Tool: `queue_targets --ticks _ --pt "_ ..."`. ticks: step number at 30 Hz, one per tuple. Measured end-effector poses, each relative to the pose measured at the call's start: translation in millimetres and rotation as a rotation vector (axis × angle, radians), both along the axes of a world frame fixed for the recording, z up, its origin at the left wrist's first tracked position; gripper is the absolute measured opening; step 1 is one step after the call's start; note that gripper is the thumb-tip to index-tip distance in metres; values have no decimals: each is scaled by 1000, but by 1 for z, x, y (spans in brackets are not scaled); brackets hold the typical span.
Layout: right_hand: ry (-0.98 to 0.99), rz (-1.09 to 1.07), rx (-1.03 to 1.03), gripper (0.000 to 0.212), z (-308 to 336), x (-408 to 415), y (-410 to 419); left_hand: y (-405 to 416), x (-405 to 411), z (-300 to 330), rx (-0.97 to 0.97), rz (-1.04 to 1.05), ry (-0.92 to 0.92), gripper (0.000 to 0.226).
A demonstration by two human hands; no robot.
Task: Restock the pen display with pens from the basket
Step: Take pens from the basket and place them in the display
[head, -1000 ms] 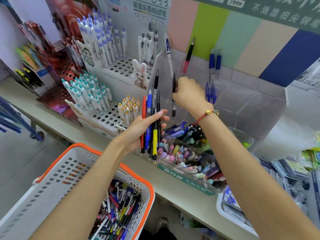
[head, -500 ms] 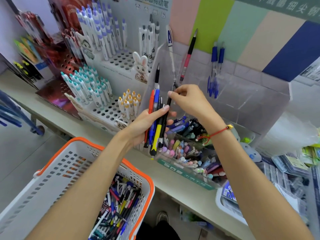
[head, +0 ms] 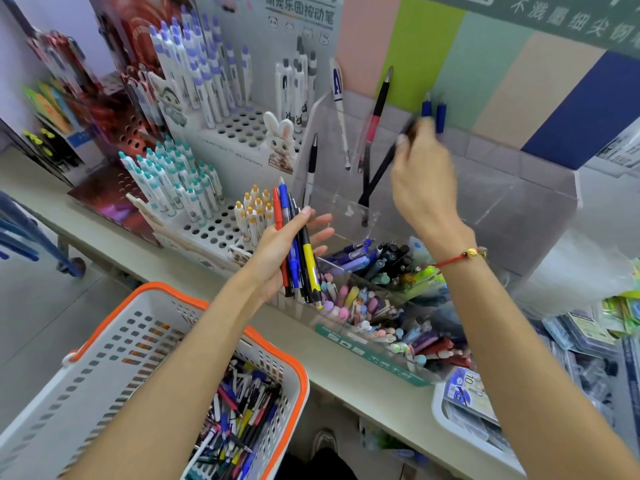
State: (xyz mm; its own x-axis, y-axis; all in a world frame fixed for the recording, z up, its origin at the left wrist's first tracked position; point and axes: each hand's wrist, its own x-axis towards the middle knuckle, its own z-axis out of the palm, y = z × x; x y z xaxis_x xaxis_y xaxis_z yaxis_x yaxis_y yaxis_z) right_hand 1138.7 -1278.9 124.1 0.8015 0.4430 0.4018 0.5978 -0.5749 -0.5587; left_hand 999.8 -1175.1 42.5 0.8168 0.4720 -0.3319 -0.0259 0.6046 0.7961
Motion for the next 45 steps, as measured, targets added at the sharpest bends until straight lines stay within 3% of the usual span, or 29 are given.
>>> queue_targets --ticks 3,11,15,19,22,27,30,32,36,38,42,45 --pt "-88 72 -190 27 -5 -6 7 0 -1 1 -35 -5 2 13" --pt "-132 41 -251 37 -17 -6 24 -2 -3 1 -65 -2 -12 21" --pt "74 213 -261 48 -4 -19 10 -5 5 1 -77 94 -20 19" --pt "273 406 -604 33 -6 -40 -2 -11 15 3 -8 149 16 30" --pt "249 370 -541 21 -15 -44 -3 -18 24 8 10 231 31 31" --pt "181 270 -545 26 -15 -40 -15 -24 39 13 -182 381 12 27" --pt "245 210 -342 27 -6 -33 -31 -22 44 16 -245 428 41 21" --pt "263 126 -145 16 4 -23 -45 -21 41 16 -222 384 25 22" --pt "79 16 31 5 10 2 -59 -20 34 15 -121 242 -54 19" --pt "31 32 -119 12 2 11 -56 -21 31 17 -110 171 -93 18" --pt "-48 83 -621 27 -13 12 -44 -25 28 22 -80 56 -113 18" --pt "-76 117 -737 21 -15 7 -32 -28 27 24 -25 13 -118 10"
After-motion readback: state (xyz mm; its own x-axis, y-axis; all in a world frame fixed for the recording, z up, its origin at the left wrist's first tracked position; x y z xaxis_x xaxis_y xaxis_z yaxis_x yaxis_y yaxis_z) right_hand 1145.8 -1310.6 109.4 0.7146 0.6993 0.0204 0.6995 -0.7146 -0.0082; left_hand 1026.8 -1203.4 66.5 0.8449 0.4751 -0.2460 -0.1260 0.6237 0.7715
